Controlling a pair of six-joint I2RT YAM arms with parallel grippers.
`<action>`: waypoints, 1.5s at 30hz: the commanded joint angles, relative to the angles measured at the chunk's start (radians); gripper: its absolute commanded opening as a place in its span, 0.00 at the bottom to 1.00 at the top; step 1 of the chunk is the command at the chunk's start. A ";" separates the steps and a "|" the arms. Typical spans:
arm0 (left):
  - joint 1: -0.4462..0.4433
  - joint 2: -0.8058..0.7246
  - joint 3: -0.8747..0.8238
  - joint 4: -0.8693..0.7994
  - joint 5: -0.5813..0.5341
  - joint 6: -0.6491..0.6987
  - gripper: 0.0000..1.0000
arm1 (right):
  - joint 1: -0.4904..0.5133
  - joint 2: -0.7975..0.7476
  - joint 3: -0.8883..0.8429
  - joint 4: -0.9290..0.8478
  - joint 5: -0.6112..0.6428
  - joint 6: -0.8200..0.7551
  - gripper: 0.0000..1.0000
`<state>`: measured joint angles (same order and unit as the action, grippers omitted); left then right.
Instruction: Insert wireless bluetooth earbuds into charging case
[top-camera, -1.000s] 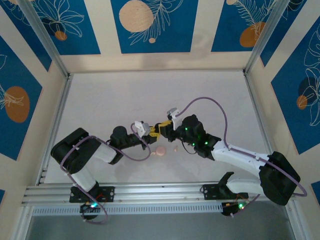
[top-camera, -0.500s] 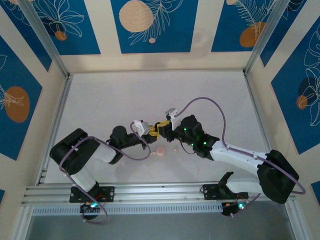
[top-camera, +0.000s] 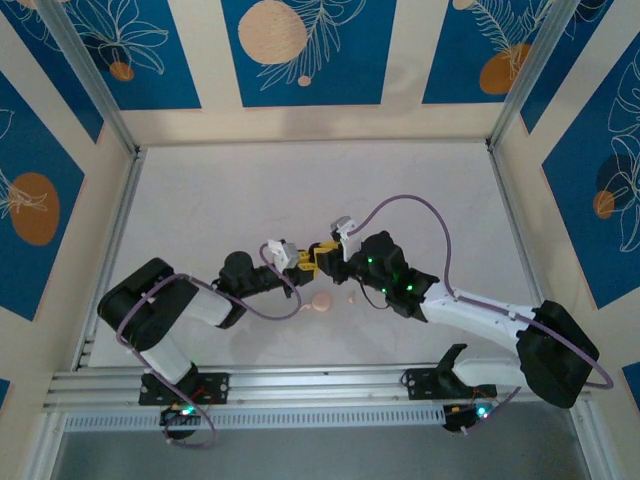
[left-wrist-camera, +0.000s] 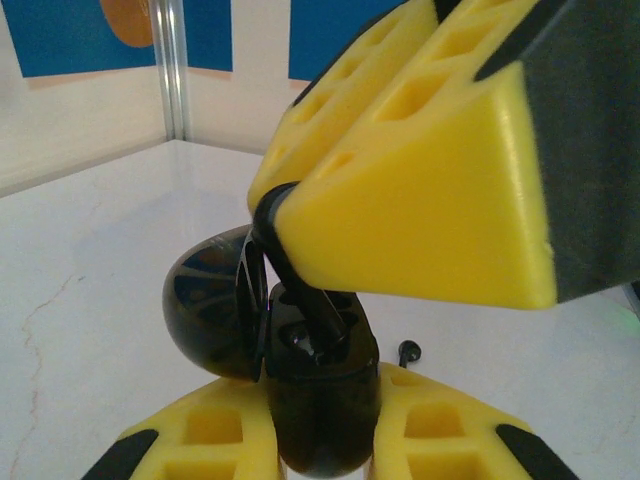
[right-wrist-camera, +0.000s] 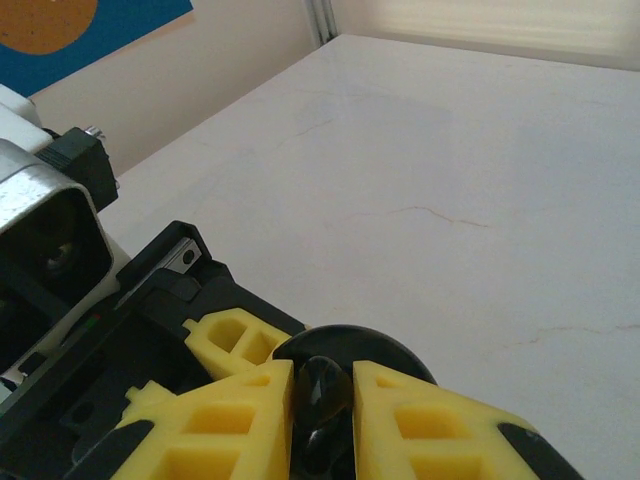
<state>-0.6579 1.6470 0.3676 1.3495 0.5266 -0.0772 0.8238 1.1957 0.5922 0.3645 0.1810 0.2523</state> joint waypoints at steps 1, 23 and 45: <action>-0.008 -0.040 0.009 0.056 -0.037 0.001 0.08 | 0.014 -0.028 -0.020 -0.040 0.007 -0.027 0.21; -0.009 -0.055 -0.001 0.057 -0.051 0.056 0.08 | 0.024 0.027 0.026 -0.087 -0.060 -0.020 0.22; -0.009 -0.052 -0.008 0.057 -0.050 0.062 0.08 | 0.008 0.029 0.047 -0.085 -0.095 0.030 0.42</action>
<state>-0.6598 1.6295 0.3645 1.3247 0.4847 -0.0238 0.8364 1.2160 0.6155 0.3172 0.1135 0.2661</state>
